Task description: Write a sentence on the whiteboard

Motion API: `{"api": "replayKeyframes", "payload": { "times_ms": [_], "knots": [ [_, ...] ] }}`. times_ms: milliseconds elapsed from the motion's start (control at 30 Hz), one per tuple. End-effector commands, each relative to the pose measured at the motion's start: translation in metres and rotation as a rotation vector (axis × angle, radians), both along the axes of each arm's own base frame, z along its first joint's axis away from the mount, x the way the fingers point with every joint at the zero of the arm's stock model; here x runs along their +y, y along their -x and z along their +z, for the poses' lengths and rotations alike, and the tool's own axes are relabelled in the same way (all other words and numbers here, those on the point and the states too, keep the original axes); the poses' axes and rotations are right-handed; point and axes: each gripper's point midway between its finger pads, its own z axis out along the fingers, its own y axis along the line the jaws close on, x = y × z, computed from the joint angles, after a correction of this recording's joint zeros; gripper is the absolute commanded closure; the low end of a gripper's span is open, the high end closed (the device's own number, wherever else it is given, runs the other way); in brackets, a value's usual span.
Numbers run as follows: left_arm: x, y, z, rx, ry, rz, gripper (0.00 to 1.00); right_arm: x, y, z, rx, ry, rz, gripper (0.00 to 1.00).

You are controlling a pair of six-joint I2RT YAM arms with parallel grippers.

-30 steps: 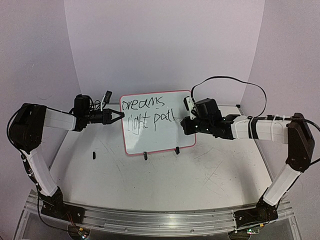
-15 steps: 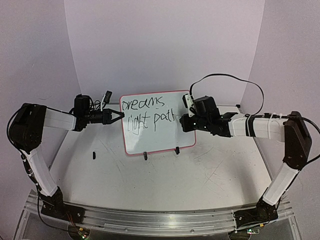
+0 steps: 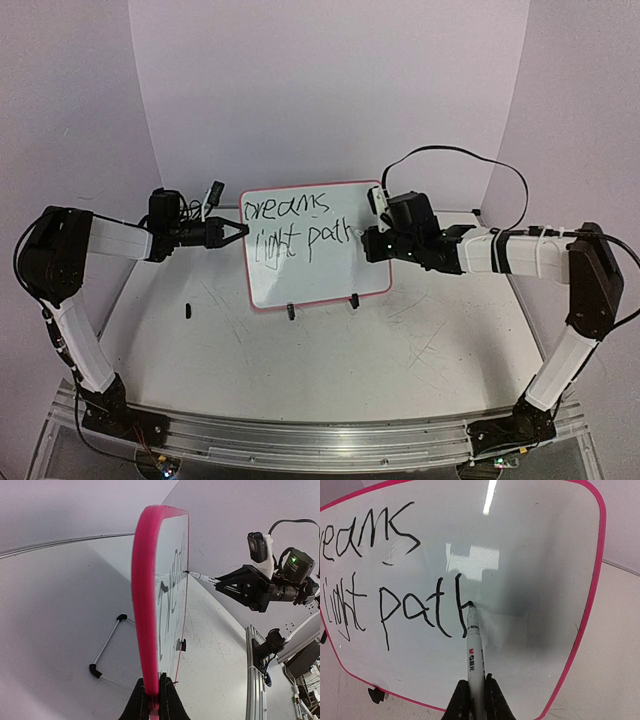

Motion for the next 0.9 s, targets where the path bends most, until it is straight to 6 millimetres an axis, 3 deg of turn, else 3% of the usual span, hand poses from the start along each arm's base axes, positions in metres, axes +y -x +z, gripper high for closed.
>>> {"api": "replayKeyframes", "payload": {
  "times_ms": [0, 500, 767, 867],
  "knots": [
    [-0.001, -0.014, 0.004, -0.078, -0.043, 0.048, 1.00, -0.018, -0.006, 0.009, -0.027, -0.010, -0.073, 1.00],
    [-0.001, -0.013, 0.004, -0.078, -0.043, 0.047, 1.00, -0.017, 0.018, -0.015, 0.074, -0.024, -0.015, 1.00],
    [-0.001, -0.014, 0.002, -0.075, -0.045, 0.049, 1.00, -0.021, 0.013, 0.021, -0.004, -0.067, -0.037, 1.00],
    [-0.001, -0.014, 0.003, -0.076, -0.044, 0.047, 1.00, -0.024, 0.006, 0.024, -0.015, -0.067, -0.058, 1.00]
  ]
}}
